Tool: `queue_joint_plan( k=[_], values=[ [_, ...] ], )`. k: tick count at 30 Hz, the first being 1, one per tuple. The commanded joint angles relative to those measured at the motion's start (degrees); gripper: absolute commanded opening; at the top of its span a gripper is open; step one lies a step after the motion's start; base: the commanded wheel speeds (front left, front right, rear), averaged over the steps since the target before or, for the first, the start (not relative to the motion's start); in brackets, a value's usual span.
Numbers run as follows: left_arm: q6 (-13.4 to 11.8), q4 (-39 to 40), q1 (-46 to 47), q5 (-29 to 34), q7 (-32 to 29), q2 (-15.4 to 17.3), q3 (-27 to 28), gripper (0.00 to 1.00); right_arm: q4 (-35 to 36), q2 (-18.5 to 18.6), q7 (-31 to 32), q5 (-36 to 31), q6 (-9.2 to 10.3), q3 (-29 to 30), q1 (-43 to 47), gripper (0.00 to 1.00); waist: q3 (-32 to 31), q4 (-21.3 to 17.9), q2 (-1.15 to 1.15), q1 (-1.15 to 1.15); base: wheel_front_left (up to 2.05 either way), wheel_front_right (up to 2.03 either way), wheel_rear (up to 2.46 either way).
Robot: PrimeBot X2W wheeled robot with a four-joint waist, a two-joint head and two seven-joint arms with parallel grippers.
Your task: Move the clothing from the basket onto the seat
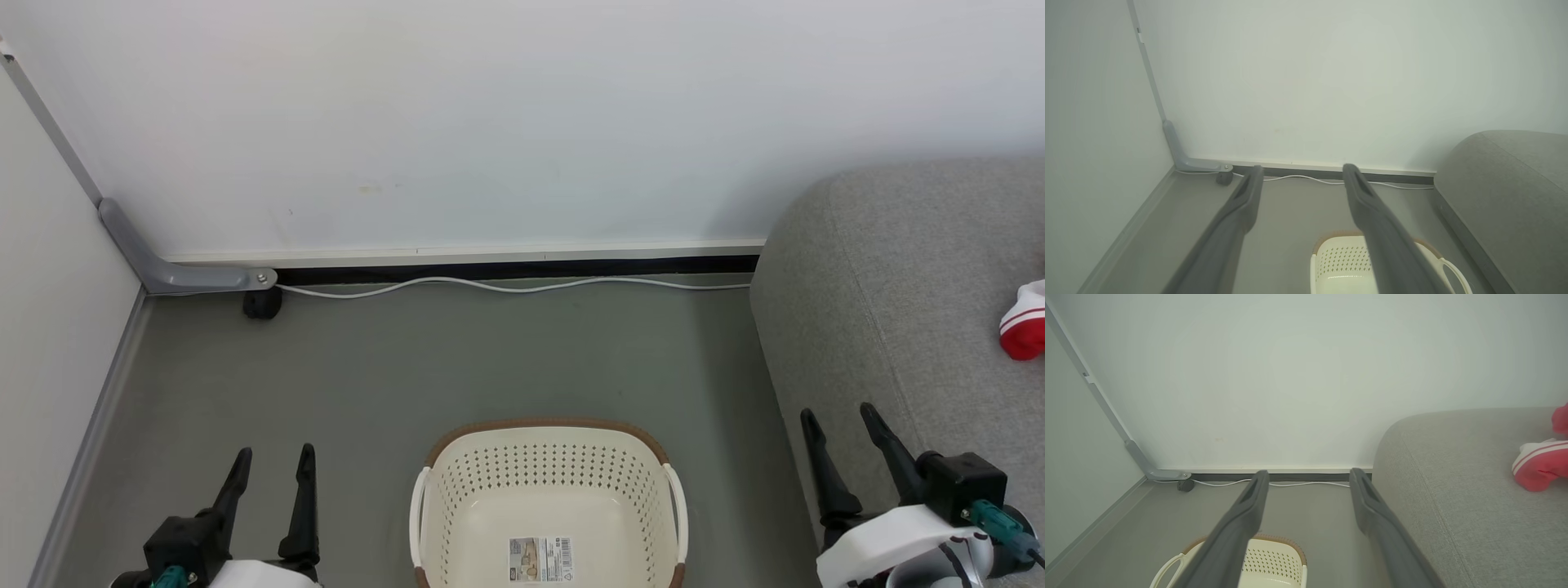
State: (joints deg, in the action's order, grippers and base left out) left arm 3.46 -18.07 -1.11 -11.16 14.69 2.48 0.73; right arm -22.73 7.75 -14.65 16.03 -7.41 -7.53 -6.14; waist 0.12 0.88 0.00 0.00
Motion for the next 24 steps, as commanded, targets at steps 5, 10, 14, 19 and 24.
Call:
queue_joint_plan(
  k=[5, 10, 14, 19, 24],
  values=[
    [0.04, -1.8, -0.6, -0.12, -0.07, -0.47, -0.02, 0.0, -1.94, -0.78, 0.02, 0.04, 0.0, -0.33, 1.26, 0.0, 0.0, -0.07, 0.0, 0.0, 0.0, 0.0, 0.0],
    [0.17, -2.62, -0.51, -2.63, -0.99, -0.64, 0.45, 0.0, -2.3, -1.19, 0.75, 2.47, 0.0, 0.07, 1.82, 0.0, -0.03, -0.1, 0.0, 0.04, 0.0, 0.0, 0.0],
    [0.33, -2.23, -0.33, -5.92, -1.78, -0.59, 0.6, 0.0, -1.77, -1.34, 1.6, 5.52, -0.01, 0.65, 1.85, 0.0, -0.11, -0.13, 0.0, 0.07, 0.0, 0.0, 0.0],
    [0.46, -1.98, -0.09, -8.52, -2.37, -0.56, 0.7, 0.0, -1.44, -1.46, 2.26, 7.95, -0.01, 1.1, 1.74, 0.0, -0.01, -0.16, 0.0, 0.0, 0.0, 0.0, 0.0],
    [0.62, -1.67, 0.22, -11.77, -3.16, -0.52, 0.87, 0.0, -0.99, -1.61, 3.09, 11.0, -0.01, 1.67, 1.65, 0.0, 0.0, -0.19, 0.0, 0.0, 0.0, 0.0, 0.0]
  ],
)
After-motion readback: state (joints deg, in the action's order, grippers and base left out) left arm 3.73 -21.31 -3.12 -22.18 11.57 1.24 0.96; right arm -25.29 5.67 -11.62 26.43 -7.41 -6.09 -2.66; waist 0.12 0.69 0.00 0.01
